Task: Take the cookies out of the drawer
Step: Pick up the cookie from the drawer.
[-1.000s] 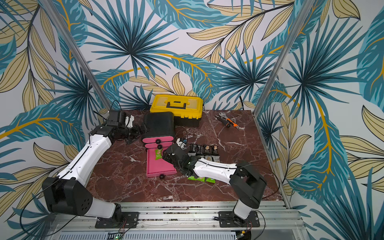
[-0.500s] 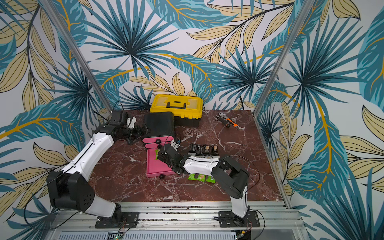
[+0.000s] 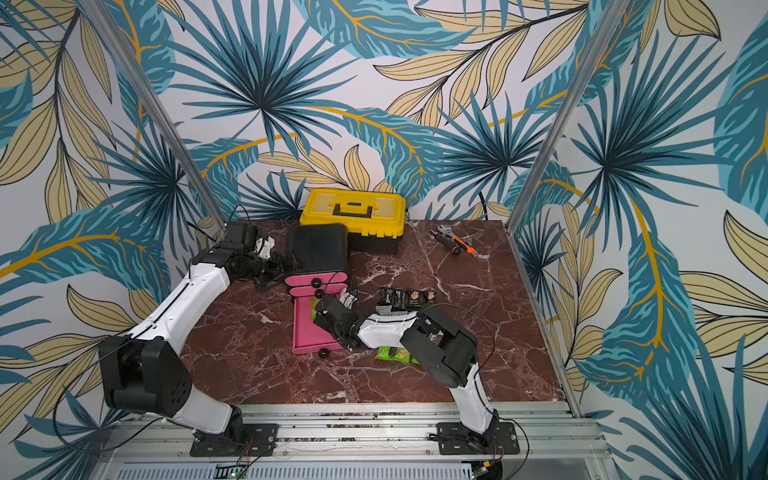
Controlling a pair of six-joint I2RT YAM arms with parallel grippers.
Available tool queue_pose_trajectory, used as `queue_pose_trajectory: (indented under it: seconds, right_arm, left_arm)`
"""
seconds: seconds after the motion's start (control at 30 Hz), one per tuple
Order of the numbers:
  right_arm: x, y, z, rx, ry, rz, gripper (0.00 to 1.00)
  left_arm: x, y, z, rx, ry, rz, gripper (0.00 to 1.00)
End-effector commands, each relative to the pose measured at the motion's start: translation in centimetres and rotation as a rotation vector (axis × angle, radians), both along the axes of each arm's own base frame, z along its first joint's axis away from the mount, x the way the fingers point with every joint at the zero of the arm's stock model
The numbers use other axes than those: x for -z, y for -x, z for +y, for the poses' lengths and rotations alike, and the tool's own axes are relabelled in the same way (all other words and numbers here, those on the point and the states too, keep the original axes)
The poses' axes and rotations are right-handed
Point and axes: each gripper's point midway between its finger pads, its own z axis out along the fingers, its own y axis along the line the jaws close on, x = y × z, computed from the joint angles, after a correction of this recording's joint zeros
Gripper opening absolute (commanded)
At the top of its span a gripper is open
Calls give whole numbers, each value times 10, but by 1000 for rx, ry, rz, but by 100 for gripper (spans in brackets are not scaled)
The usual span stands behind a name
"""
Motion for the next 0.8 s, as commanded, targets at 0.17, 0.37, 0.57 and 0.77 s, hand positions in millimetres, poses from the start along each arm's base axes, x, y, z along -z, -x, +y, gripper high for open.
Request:
queue_pose_trajectory:
  seconds: [0.17,0.37,0.57,0.77]
  right_arm:
    - [13,-7,10,36,-28,4,54]
    - [22,-9,10,51,-24,19,50]
    - [26,-6,7,49,-2,40,36]
    - [23,3,4,-8,61,64,20]
  left_arm:
    - [-12,-4,-6,35,28,-25,100]
    - [-11,-3,-5,38,16,-23,100]
    - [-10,-2,-3,36,2,-19,100]
    - [-12,3,3,53,-47,-12,100]
